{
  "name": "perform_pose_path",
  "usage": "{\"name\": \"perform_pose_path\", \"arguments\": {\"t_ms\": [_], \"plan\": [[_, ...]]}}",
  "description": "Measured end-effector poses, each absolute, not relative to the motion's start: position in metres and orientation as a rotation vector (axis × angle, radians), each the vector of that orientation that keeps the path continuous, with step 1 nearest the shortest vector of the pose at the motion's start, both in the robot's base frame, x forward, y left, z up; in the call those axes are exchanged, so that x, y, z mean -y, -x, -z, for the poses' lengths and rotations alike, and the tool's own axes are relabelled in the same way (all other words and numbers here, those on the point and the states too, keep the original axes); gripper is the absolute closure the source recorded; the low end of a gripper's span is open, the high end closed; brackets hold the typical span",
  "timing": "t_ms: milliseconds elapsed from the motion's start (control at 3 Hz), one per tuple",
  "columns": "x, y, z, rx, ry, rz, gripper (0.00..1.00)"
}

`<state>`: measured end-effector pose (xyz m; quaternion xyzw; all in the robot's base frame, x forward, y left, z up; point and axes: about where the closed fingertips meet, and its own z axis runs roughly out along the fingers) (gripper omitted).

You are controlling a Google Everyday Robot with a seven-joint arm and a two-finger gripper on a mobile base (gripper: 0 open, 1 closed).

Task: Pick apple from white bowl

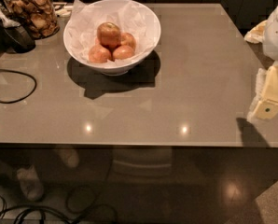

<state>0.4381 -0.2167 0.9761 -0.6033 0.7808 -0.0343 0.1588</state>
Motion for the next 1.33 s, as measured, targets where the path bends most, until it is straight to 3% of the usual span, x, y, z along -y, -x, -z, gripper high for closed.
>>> {"name": "perform_pose_path", "arguments": {"t_ms": [667, 1333], "plan": [[0.202, -0.452, -0.982, -2.218, 1.763, 0.101, 0.00], [0.157, -0.479, -0.993, -2.094, 1.927, 0.129, 0.00]]}}
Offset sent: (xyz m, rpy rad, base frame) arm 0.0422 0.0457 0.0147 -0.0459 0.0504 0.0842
